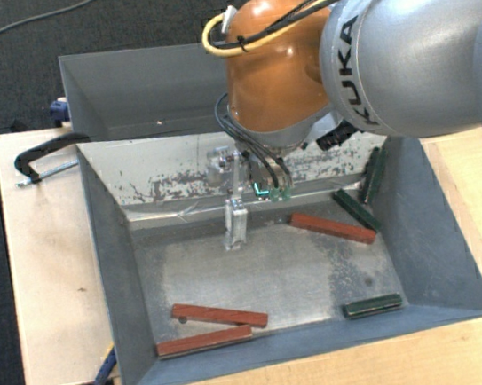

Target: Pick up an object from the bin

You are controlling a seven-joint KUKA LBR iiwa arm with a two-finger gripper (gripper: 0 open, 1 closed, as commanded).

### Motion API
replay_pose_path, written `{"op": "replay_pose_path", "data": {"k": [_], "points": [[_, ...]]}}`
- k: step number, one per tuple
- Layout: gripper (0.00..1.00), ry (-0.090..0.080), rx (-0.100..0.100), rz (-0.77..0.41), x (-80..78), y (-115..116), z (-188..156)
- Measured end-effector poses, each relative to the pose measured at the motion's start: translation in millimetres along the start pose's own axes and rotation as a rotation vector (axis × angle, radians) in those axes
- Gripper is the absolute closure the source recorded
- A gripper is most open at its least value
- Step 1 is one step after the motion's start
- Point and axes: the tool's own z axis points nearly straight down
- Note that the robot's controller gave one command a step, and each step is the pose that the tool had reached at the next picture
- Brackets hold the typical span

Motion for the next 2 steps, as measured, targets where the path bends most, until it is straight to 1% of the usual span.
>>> {"op": "replay_pose_path", "data": {"k": [1, 2], "points": [[0.0, 0.0, 0.002, -0.151, 44.4, -27, 153], [0.0, -0.018, 0.002, 0.027, 10.2, -113, 74]]}}
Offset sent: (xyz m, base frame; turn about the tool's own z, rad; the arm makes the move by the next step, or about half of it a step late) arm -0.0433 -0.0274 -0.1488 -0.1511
